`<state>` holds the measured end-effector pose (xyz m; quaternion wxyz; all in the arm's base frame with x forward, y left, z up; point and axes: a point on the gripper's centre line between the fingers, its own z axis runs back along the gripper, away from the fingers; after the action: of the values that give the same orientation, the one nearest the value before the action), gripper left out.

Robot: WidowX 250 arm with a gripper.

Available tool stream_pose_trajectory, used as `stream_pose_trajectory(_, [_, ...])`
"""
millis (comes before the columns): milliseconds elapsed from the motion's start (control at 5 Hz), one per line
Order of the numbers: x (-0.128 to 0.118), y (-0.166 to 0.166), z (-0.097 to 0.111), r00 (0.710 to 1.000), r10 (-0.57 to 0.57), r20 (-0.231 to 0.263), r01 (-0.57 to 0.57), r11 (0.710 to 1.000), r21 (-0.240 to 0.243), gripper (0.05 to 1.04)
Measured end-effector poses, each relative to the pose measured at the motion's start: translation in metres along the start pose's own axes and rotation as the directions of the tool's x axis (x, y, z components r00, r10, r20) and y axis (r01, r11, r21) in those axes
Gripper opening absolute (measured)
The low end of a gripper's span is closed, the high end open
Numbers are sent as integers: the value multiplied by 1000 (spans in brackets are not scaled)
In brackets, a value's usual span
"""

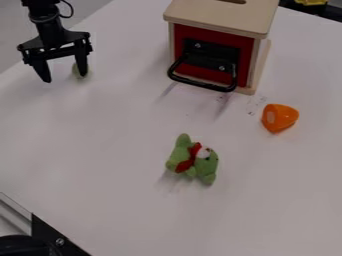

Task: Put the green object in the middle of the table

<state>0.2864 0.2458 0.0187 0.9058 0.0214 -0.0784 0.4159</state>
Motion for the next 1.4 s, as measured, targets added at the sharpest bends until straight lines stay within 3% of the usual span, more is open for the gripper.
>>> stream_pose_trajectory(400, [25,-8,-14,1000,5,25,-3,997,-80,1000])
stream_pose_trajectory(1200, [36,-24,-12,999,-12,32,16,991,-133,999])
stream_pose_trajectory(1400, [45,-29,-3,999,-19,50,26,989,-145,999])
